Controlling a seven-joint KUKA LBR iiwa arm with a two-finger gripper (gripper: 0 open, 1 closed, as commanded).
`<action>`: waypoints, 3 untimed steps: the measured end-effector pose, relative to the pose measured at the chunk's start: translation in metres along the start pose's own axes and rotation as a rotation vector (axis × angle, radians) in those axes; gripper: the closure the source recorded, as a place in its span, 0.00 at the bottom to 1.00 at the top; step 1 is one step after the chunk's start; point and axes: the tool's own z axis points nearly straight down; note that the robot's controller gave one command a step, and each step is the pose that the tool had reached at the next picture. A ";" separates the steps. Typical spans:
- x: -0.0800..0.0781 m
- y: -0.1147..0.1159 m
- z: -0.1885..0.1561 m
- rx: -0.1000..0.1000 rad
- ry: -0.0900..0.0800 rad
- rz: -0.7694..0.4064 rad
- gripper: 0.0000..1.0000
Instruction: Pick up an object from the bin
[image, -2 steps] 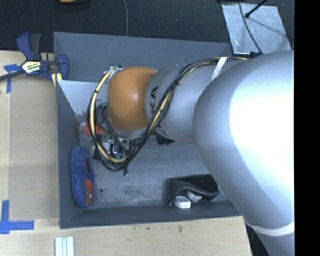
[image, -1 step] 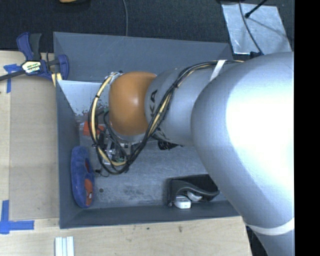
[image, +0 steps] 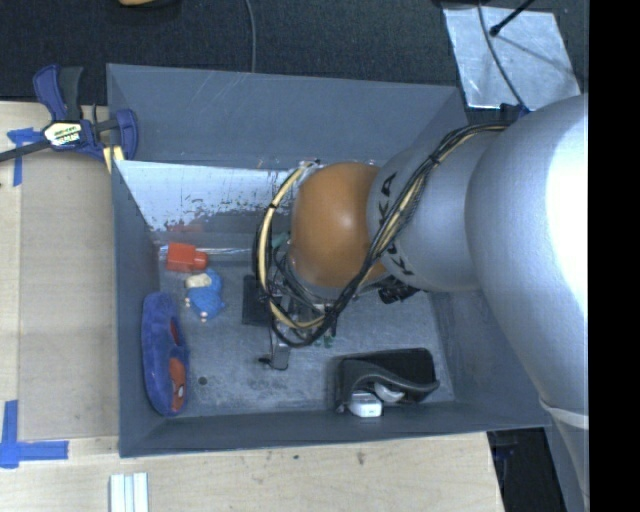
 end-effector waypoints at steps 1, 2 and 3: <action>0.000 0.005 -0.001 -0.005 -0.002 -0.002 1.00; 0.016 -0.017 -0.116 -0.005 -0.010 -0.007 1.00; 0.039 -0.027 -0.207 -0.006 -0.009 0.001 1.00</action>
Offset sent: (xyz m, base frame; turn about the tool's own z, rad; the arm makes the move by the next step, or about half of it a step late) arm 0.0000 0.0000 0.0000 0.0000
